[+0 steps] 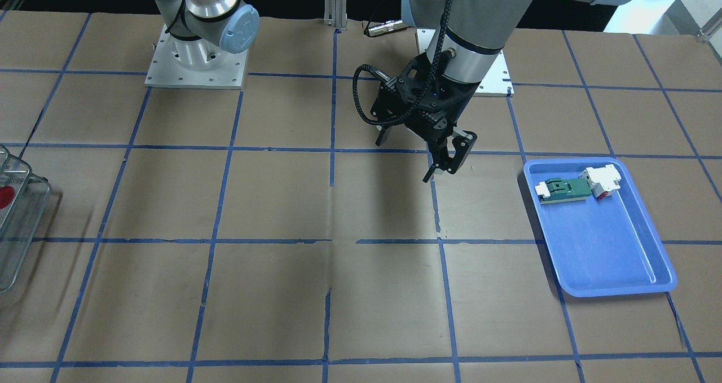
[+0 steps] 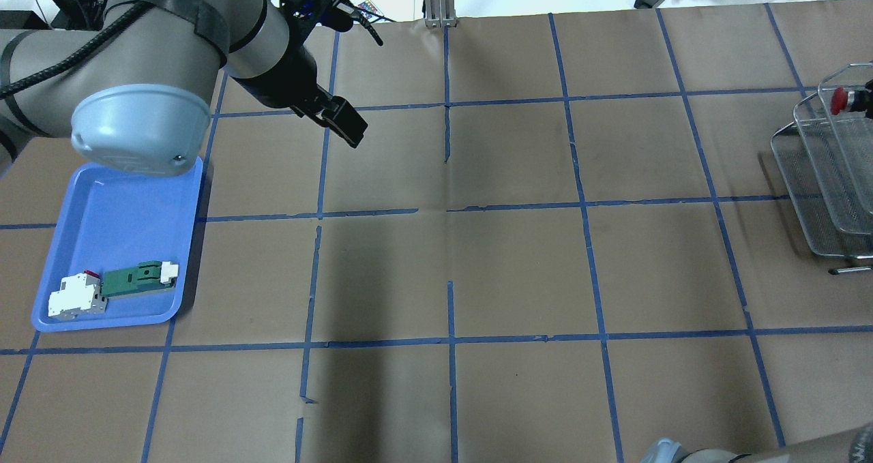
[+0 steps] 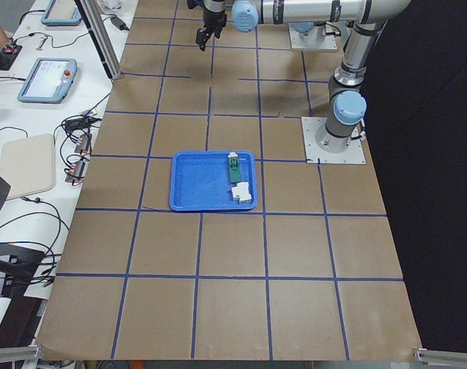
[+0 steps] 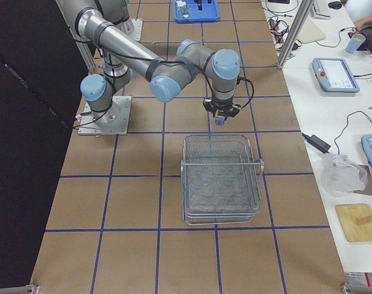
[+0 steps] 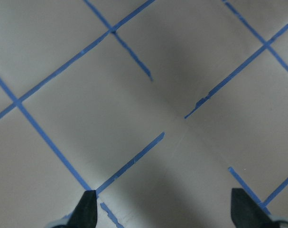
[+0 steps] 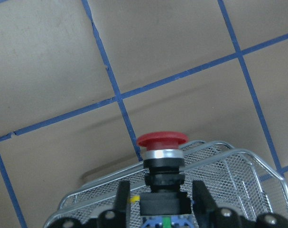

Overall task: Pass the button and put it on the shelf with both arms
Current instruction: 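Carry the button with the right gripper over the wire mesh shelf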

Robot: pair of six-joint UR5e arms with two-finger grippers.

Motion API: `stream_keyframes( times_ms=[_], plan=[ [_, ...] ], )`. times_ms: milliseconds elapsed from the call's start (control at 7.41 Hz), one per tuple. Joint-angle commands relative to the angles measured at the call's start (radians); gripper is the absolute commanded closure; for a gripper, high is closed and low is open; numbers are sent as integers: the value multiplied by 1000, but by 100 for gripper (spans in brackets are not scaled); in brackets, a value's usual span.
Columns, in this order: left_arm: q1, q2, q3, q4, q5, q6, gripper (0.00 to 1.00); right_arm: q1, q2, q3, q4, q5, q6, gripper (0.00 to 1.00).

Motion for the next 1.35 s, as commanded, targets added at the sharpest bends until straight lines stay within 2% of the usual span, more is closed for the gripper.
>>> stream_keyframes(
  times_ms=[0, 135, 270, 540, 675, 810, 944, 1079, 1214],
  plan=[
    [34, 27, -10, -67, 117, -148, 0, -78, 60, -9, -60, -7, -69, 100],
    [41, 29, 7, -114, 118, -286, 0, -102, 95, -12, -78, -8, -91, 100],
    [43, 30, 16, -141, 115, -328, 0, -118, 118, -7, -122, -8, -100, 100],
    [38, 20, 46, -216, 105, -494, 0, -118, 151, -4, -132, -28, -88, 100],
    [26, -5, 110, -288, 76, -517, 0, -118, 145, -4, -123, -49, -74, 69],
    [26, -8, 178, -410, 2, -542, 0, -112, 133, -4, -111, -51, 20, 56],
    [25, -6, 206, -428, 2, -539, 0, -112, 125, -1, -88, -48, 47, 29],
    [20, 6, 190, -429, 2, -533, 0, -107, 102, -1, -66, -50, 89, 23],
    [20, 23, 173, -429, 4, -531, 0, -95, 58, 7, -7, -48, 152, 11]
  ],
)
